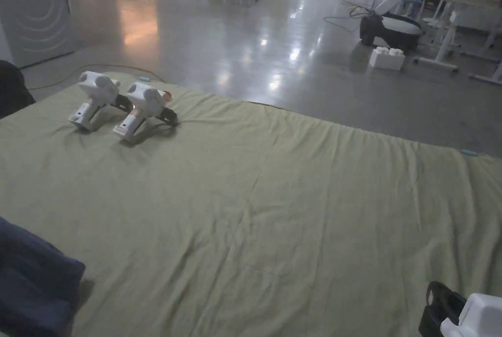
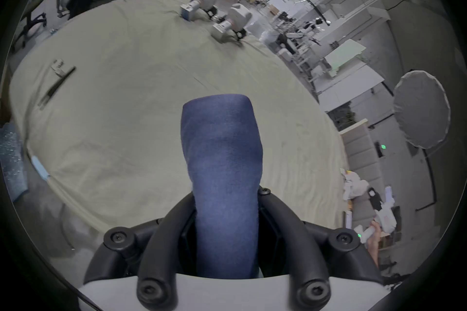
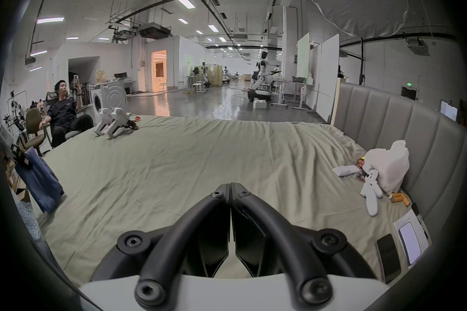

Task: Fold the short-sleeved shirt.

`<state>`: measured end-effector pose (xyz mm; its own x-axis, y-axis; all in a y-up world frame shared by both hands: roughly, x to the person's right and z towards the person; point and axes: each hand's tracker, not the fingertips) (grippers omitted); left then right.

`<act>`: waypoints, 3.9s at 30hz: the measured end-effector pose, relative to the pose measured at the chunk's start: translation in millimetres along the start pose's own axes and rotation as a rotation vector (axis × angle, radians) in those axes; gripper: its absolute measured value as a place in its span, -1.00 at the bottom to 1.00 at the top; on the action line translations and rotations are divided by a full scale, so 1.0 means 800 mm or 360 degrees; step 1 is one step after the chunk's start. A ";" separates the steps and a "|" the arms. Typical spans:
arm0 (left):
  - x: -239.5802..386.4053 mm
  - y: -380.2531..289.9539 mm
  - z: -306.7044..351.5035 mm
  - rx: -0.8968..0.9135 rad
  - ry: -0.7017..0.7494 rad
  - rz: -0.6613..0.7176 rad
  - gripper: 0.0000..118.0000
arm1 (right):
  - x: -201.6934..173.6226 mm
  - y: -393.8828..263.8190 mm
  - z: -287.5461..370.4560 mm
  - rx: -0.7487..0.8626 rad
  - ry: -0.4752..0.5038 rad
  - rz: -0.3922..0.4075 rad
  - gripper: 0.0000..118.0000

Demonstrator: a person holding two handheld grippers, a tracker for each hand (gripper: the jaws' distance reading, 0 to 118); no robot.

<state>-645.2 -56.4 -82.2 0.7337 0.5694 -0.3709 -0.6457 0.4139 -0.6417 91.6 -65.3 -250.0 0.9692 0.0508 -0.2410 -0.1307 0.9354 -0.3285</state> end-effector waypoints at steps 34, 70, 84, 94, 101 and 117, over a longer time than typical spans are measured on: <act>0.271 -0.111 -0.087 0.0822 0.0571 -0.0955 0.26 | -0.012 -0.009 -0.006 -0.0007 0.0048 -0.0078 -1.00; 0.440 -0.257 -0.181 0.1277 0.0283 -0.0938 -1.00 | -0.015 0.007 0.027 0.0250 -0.0218 -0.0162 -1.00; 0.441 -0.271 -0.183 0.1271 0.0319 -0.1012 -0.81 | -0.023 0.002 0.027 0.0236 -0.0179 -0.0133 -0.98; 0.453 -0.272 -0.181 0.1296 0.0368 -0.1042 0.56 | -0.029 0.002 0.027 0.0244 -0.0218 -0.0061 0.54; 0.447 -0.270 -0.185 0.1280 0.0404 -0.1020 0.70 | -0.023 0.006 0.026 0.0270 -0.0162 -0.0138 0.64; 0.437 -0.256 -0.188 0.1231 0.0320 -0.0963 0.93 | -0.026 0.015 0.010 0.0261 -0.0309 -0.0120 0.76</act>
<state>-224.7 -48.9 -181.0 0.9604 0.0091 -0.2785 -0.0597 0.9830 -0.1737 71.1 -52.5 -241.9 0.9989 0.0302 -0.0363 -0.0364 0.9825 -0.1828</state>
